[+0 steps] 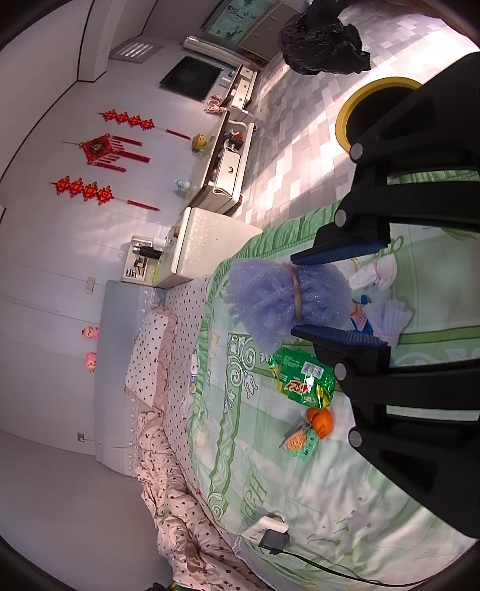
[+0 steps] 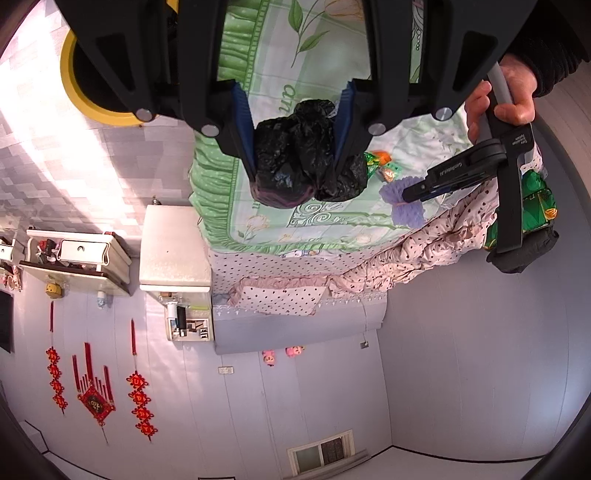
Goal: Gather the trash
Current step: 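Carry the scrubber and black bag to the yellow bin and release both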
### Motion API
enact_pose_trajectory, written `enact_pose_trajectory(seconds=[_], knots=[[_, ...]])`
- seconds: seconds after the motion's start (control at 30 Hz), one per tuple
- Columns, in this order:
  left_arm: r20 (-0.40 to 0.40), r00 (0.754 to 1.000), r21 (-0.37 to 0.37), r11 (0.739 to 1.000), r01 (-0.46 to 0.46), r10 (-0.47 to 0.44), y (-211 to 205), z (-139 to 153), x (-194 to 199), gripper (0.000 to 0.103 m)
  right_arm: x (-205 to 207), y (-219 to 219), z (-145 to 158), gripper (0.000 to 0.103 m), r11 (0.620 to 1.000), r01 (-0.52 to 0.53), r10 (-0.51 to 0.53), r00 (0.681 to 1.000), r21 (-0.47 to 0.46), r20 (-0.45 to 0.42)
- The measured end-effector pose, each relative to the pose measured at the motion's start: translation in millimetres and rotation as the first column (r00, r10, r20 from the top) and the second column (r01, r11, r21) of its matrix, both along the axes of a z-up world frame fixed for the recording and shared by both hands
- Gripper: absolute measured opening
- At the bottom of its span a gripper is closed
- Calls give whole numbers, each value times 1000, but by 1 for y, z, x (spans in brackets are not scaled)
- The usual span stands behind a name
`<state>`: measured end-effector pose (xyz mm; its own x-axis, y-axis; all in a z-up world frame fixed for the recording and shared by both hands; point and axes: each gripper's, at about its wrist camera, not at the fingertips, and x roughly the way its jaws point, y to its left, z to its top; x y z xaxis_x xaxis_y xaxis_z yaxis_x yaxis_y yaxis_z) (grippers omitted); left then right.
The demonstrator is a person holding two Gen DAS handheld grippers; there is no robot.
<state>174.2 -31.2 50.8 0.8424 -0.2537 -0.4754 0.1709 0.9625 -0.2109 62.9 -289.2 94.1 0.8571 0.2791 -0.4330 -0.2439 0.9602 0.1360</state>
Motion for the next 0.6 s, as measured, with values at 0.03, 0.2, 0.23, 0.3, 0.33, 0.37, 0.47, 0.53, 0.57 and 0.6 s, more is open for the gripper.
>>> enact_pose_trajectory(seconds=[0.03, 0.2, 0.23, 0.3, 0.33, 0.37, 0.47, 0.53, 0.57, 0.6], knots=[[6, 1000, 0, 1000, 12, -12, -7, 4, -2, 31, -3, -5, 5, 35, 1000, 11, -11, 1000, 0, 12], [20, 997, -11, 997, 73, -73, -38, 19, -8, 32, -17, -32, 29, 35, 997, 74, -73, 995, -5, 68], [18, 996, -15, 996, 86, -85, -43, 21, -9, 32, -21, -38, 33, 35, 996, 86, -85, 993, -4, 76], [16, 994, -21, 994, 110, -109, -56, 24, -10, 32, -27, -49, 38, 35, 993, 114, -113, 989, -6, 91], [15, 993, -21, 992, 121, -120, -62, 25, -11, 32, -29, -55, 41, 35, 992, 129, -128, 987, -5, 96], [15, 991, -21, 991, 132, -132, -69, 26, -11, 32, -31, -62, 42, 36, 990, 143, -142, 985, -2, 97], [4, 985, -24, 985, 170, -170, -92, 27, -11, 32, -35, -83, 44, 36, 983, 186, -186, 978, 10, 98], [-4, 980, -21, 980, 197, -197, -108, 27, -10, 32, -35, -97, 44, 36, 976, 216, -217, 972, 18, 94], [-6, 978, -18, 977, 211, -211, -116, 27, -10, 32, -36, -104, 44, 36, 973, 231, -232, 968, 22, 92], [-8, 975, -15, 975, 221, -222, -125, 26, -9, 32, -37, -110, 44, 36, 969, 245, -246, 965, 23, 90]])
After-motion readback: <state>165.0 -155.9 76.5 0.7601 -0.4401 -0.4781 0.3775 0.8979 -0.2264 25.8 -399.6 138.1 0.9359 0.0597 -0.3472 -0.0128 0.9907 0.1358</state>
